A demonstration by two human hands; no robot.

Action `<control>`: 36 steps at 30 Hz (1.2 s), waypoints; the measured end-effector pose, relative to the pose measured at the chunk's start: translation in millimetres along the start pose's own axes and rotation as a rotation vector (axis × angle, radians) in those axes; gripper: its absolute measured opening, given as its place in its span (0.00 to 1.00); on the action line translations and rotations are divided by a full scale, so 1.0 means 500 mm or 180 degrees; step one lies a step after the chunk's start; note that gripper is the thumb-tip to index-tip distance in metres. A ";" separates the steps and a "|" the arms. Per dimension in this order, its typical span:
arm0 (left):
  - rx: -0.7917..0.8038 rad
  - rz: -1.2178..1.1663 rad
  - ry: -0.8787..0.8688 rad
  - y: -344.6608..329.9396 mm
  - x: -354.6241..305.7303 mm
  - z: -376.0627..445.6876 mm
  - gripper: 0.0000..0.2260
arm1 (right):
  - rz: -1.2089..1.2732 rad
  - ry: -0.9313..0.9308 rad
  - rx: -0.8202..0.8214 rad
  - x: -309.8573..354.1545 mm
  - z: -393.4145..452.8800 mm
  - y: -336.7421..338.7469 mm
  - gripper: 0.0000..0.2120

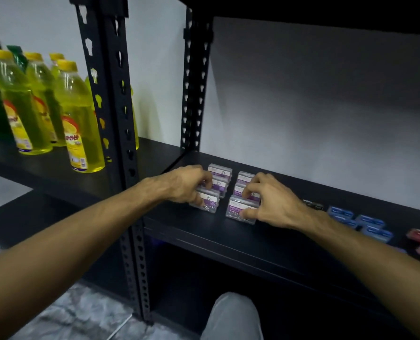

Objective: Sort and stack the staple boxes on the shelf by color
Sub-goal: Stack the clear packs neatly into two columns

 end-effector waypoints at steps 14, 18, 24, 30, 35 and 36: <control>-0.0629 0.0337 -0.0300 0.007 -0.002 0.022 0.33 | -0.0098 0.0005 -0.0212 0.000 0.022 -0.015 0.19; -0.0640 0.0305 -0.0350 0.011 -0.005 0.025 0.38 | -0.0075 -0.0030 -0.0180 -0.007 0.029 -0.016 0.28; -0.0215 0.0100 -0.0124 0.008 0.008 0.040 0.41 | -0.0112 -0.0081 0.0079 -0.016 0.036 -0.028 0.43; 0.0062 -0.0046 -0.0088 -0.009 0.007 0.058 0.38 | 0.0100 -0.0021 0.0213 -0.014 0.038 -0.028 0.41; 0.0103 -0.0088 -0.0137 -0.013 -0.001 0.073 0.37 | 0.0171 0.0022 0.0171 -0.018 0.040 -0.028 0.38; 0.0110 -0.0082 -0.0148 -0.013 -0.002 0.076 0.36 | 0.0176 0.0028 0.0167 -0.018 0.041 -0.029 0.38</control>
Point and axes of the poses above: each hand's wrist, its own z-axis towards the middle knuckle, its own y-axis out of the back of the hand, x = y × z, the point moved 8 cm from there along z, towards the middle knuckle, and after that the axes turned 8 degrees about -z, right-handed, at the moved point
